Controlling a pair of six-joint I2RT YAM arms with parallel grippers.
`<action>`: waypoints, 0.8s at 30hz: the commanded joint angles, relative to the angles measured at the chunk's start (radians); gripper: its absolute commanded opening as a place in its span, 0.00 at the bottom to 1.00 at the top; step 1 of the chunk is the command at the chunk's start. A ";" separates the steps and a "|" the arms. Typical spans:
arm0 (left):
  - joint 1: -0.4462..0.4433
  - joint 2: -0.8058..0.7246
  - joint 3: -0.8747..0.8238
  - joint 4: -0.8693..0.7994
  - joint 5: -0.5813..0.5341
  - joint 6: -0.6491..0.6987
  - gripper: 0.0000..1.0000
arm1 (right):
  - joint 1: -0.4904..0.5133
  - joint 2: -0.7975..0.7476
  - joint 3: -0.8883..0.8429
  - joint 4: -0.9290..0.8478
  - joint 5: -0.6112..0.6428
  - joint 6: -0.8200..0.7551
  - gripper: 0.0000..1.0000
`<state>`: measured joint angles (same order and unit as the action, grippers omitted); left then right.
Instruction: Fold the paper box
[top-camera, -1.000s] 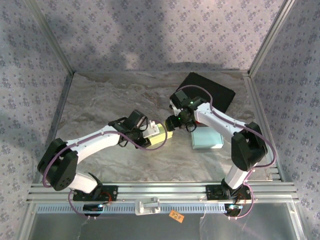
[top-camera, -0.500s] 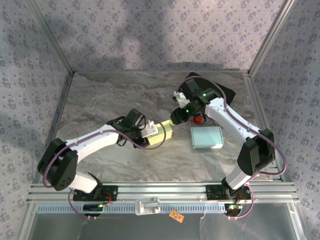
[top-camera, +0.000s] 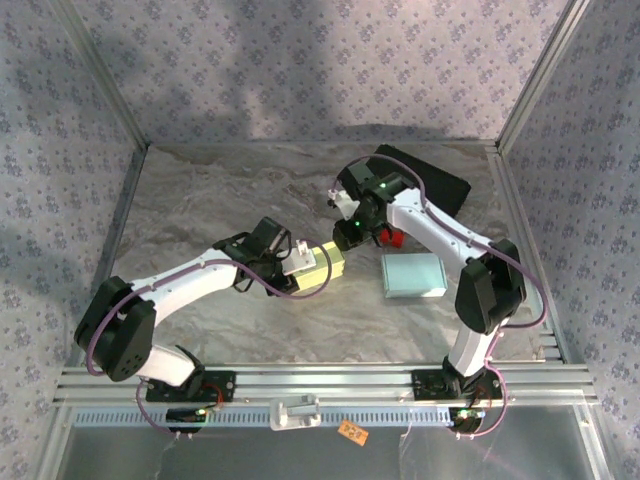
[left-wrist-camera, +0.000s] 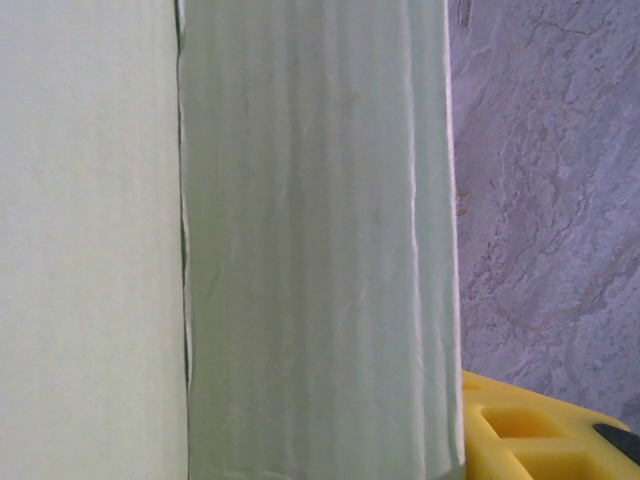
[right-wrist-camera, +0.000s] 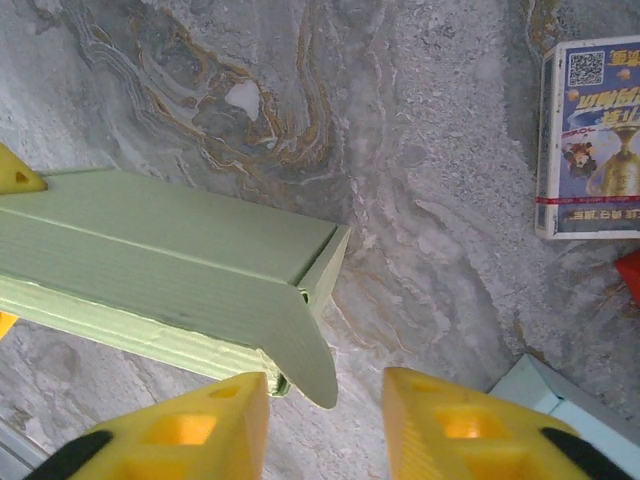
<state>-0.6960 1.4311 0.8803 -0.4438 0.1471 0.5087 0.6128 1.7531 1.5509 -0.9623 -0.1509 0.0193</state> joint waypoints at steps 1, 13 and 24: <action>0.007 0.015 0.009 -0.020 0.022 0.011 0.48 | 0.011 0.023 0.032 -0.033 0.017 -0.018 0.31; 0.010 0.027 0.016 -0.019 0.028 0.014 0.48 | 0.032 0.036 0.041 -0.032 0.034 -0.017 0.17; 0.013 0.035 0.020 0.001 0.028 -0.014 0.47 | 0.050 0.022 0.020 -0.024 0.054 0.025 0.00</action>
<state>-0.6891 1.4467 0.8879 -0.4362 0.1513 0.5041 0.6529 1.7775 1.5585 -0.9657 -0.1169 0.0147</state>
